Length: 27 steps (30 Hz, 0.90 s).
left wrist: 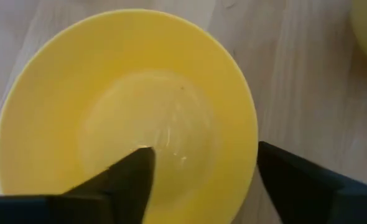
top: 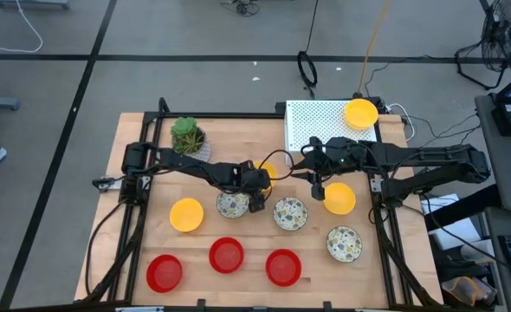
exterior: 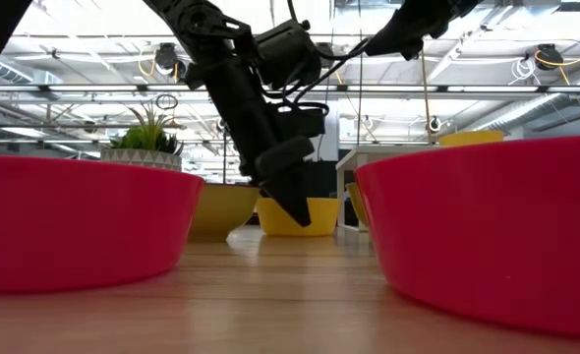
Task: Pick & Place Mini bowls
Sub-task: Stack the yellow bowl on the yellow bowl on the shelf
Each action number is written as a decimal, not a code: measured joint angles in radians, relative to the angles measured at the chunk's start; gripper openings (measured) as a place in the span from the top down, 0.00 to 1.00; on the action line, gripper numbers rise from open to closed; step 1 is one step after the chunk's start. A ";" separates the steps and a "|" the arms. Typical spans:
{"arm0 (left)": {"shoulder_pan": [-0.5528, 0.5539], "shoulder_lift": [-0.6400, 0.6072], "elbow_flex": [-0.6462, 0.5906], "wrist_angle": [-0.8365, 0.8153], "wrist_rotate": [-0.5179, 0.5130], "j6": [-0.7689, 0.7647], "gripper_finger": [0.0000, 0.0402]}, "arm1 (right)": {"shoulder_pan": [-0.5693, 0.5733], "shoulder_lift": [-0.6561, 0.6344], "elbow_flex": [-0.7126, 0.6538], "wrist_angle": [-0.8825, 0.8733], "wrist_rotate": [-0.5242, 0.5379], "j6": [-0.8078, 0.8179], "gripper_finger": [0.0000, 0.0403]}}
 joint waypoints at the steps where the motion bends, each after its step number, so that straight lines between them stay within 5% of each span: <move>1: -0.001 0.000 0.000 0.000 0.000 0.000 0.39 | 0.000 0.000 0.000 0.001 0.000 0.000 0.80; 12: -0.002 0.000 -0.001 0.049 0.002 0.080 0.95 | 0.000 0.000 0.000 0.003 0.000 0.000 0.80; 18: -0.002 -0.018 -0.002 0.111 0.021 0.074 0.96 | 0.000 0.000 0.000 0.004 0.000 0.000 0.80; 27: -0.005 -0.159 -0.002 0.122 0.244 0.087 0.97 | 0.000 0.000 0.001 -0.013 -0.030 -0.028 0.80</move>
